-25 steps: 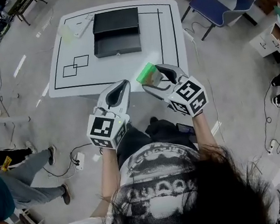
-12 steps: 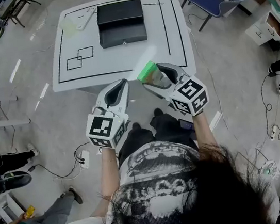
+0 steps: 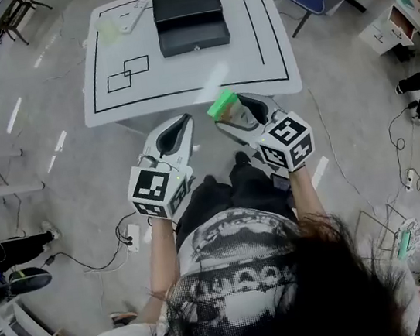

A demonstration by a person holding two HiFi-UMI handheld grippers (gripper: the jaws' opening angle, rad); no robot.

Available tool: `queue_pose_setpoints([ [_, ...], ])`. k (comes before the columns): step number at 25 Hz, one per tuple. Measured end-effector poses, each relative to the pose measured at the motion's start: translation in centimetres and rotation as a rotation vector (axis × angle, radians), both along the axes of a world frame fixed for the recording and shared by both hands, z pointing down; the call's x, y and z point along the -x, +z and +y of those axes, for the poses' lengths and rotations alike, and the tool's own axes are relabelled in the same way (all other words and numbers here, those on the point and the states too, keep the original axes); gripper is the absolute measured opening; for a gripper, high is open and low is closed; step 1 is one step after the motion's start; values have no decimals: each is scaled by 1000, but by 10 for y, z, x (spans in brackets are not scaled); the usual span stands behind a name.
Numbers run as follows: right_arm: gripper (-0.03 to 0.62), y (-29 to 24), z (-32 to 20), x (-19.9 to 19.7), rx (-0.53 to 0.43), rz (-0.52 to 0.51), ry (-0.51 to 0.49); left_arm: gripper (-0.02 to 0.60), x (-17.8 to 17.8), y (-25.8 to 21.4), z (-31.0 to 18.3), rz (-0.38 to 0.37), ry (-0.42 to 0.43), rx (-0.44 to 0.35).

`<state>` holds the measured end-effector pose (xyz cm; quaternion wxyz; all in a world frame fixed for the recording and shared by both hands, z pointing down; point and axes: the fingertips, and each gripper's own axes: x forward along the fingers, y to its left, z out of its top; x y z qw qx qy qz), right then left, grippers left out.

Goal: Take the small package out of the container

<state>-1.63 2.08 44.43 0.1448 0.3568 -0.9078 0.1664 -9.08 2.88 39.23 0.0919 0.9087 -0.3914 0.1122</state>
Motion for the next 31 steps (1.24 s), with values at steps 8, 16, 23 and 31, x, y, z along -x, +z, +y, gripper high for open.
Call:
queue_pose_setpoints([
  [8,339,-2,18,17,-4,2,41,0,16,1,14,4,51,-3],
  [16,339,-1,26,19,-4,12,68,0,17,2,21,14,81,-5],
  [23,339,-2,28,17,-11,21,93,0,20,3,25,16,96,-6],
  [31,339,0,24,11,-28,48,96,0,17,6,23,23,115,-26],
])
